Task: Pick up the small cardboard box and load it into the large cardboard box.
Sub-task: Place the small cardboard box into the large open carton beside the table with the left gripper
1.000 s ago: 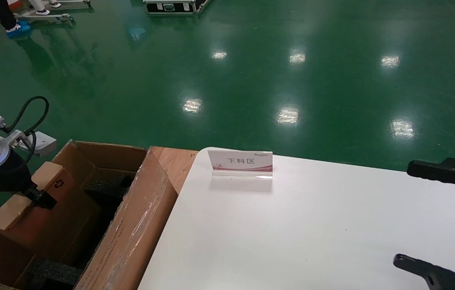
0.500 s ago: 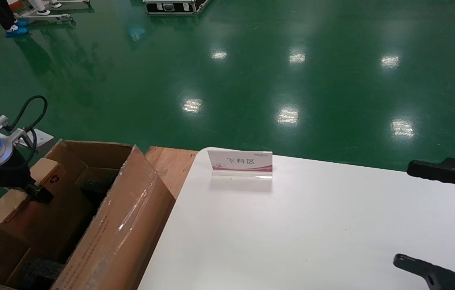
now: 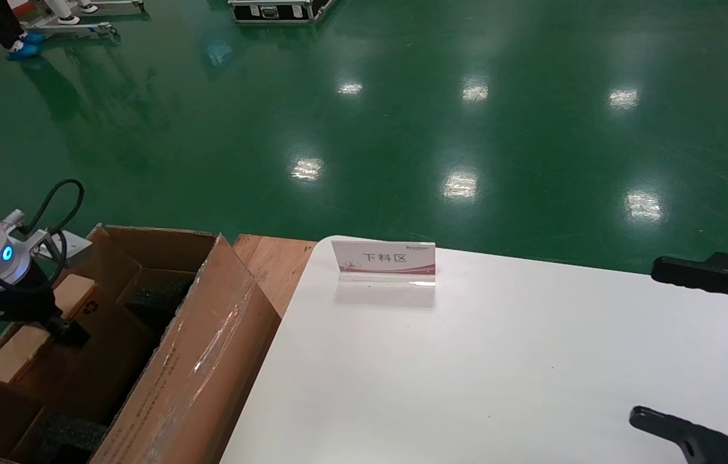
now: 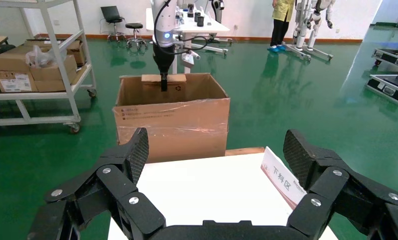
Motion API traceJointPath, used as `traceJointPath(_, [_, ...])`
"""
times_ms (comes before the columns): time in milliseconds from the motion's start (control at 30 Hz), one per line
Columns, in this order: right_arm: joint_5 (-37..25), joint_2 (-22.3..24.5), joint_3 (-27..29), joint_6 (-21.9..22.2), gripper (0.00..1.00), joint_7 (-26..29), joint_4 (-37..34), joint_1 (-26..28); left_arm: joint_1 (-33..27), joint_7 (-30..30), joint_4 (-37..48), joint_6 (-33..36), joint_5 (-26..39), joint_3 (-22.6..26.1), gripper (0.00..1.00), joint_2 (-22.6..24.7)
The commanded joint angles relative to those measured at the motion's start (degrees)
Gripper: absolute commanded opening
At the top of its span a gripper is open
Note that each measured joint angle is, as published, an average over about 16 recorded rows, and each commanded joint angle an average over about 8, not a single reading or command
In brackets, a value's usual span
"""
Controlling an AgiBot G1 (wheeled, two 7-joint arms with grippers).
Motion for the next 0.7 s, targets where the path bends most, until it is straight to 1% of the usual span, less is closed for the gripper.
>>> traceJointPath(33, [0.01, 0.0, -0.01, 0.0, 1.0, 0.0, 0.0, 0.0, 0.58, 0.32, 0.6, 0.28, -0.54, -0.07, 0.76, 0.08])
traceJointPath(67, [0.01, 0.0, -0.01, 0.01, 1.0, -0.01, -0.01, 0.0, 0.7, 0.35, 0.75, 0.34, -0.63, -0.08, 0.88, 0.14])
traceJointPath(100, [0.01, 0.0, -0.02, 0.01, 1.0, -0.01, -0.01, 0.0, 0.78, 0.37, 0.86, 0.36, -0.7, -0.09, 0.96, 0.18])
traceJointPath(133, [0.02, 0.01, -0.02, 0.01, 1.0, -0.01, -0.01, 0.0, 0.87, 0.4, 0.98, 0.41, -0.78, -0.1, 1.0, 0.23])
traceJointPath(700, [0.02, 0.01, -0.02, 0.01, 1.0, 0.0, -0.01, -0.01, 0.45, 0.3, 0.43, 0.54, -0.43, 0.0, 1.0, -0.02])
